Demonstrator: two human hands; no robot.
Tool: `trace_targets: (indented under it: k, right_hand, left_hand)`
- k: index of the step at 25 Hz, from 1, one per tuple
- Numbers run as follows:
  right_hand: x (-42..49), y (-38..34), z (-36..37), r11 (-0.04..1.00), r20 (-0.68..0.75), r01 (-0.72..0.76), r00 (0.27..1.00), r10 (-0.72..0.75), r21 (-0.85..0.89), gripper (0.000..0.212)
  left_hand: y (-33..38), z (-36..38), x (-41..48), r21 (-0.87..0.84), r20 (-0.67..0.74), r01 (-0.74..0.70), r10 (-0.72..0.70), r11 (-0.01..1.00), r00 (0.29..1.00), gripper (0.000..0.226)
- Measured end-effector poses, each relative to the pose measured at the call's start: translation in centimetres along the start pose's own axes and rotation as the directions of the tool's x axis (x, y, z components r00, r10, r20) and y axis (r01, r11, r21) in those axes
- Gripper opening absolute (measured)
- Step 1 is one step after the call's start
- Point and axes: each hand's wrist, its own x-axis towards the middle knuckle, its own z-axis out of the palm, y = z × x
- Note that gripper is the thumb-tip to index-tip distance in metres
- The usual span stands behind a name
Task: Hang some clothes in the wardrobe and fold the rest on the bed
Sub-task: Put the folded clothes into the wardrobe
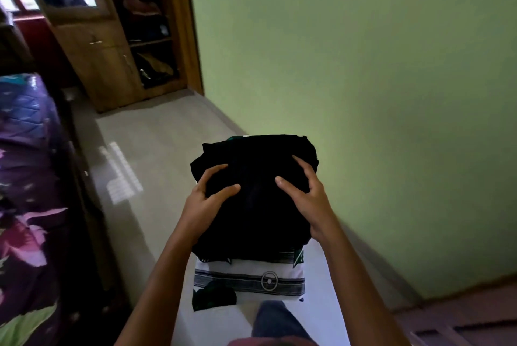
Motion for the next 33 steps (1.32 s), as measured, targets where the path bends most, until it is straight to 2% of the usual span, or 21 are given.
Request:
trace_targets:
  k: [13,17,21,26,33]
  right_hand:
    - [36.4,-6.0,7.9,0.999,0.236,0.021,0.972,-0.011,-0.043,0.055]
    - [45.8,-5.7,9.9,0.999,0.265,-0.009,0.964,0.021,-0.045,0.054]
    - [56.1,-5.9,12.6,0.999,0.284,-0.020,0.958,0.033,-0.049,0.056]
    - [70.5,-8.6,17.7,0.998,0.303,-0.022,0.952,0.036,-0.051,0.055]
    - [87.0,-10.8,25.0,0.998,0.388,-0.022,0.920,0.047,-0.066,0.055]
  left_hand:
    - [4.8,-3.1,32.7,0.023,-0.224,0.019,-0.013,1.000,0.975,0.040]
    - [4.9,-3.8,41.9,0.019,-0.240,0.050,-0.044,0.999,0.970,0.045]
    - [4.8,-4.9,52.0,0.008,-0.265,0.047,-0.043,0.999,0.963,0.040]
    - [7.1,-7.8,66.6,-0.010,-0.304,0.056,-0.056,0.998,0.951,0.042]
    - [8.5,-12.4,82.5,-0.024,-0.377,0.073,-0.077,0.997,0.923,0.041]
